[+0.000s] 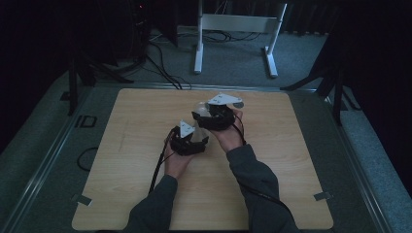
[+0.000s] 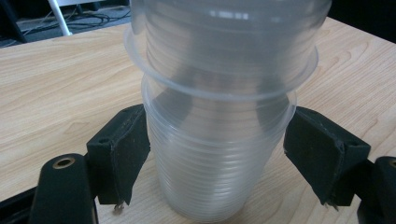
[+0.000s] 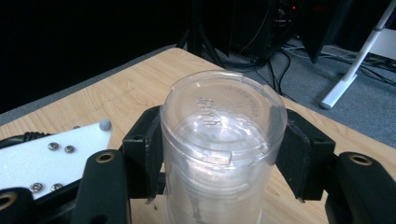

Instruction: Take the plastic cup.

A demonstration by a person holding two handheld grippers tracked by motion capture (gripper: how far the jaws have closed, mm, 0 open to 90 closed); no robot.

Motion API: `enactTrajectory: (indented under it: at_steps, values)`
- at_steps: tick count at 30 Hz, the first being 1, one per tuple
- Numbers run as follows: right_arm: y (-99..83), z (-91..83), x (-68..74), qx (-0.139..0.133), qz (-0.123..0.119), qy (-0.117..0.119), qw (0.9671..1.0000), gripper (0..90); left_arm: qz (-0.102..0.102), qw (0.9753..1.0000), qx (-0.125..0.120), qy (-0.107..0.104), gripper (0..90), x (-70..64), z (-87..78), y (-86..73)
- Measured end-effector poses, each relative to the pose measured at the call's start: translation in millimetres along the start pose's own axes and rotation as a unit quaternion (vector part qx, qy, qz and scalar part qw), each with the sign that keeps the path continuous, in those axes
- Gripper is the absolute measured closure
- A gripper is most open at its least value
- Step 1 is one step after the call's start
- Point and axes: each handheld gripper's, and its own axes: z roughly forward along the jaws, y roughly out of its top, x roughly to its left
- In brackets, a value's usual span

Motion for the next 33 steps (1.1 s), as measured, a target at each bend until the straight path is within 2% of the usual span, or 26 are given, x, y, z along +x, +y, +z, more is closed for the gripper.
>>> enactTrajectory:
  at_steps: [9,26,33]
  values:
    - [8.2,-6.9,0.4,-0.013,0.002,0.0,0.9999,39.6,0.001,1.0,0.001,0.0,22.5,-0.1,0.3,-0.3]
    - [21.5,-12.7,0.9,-0.022,0.001,-0.001,0.9997,39.6,0.002,1.0,0.003,0.006,21.5,-2.0,2.3,-1.2]
    - [27.9,-16.4,0.7,-0.022,0.003,0.004,0.9997,39.6,-0.003,1.0,0.004,0.005,21.4,-1.8,3.4,-2.0]
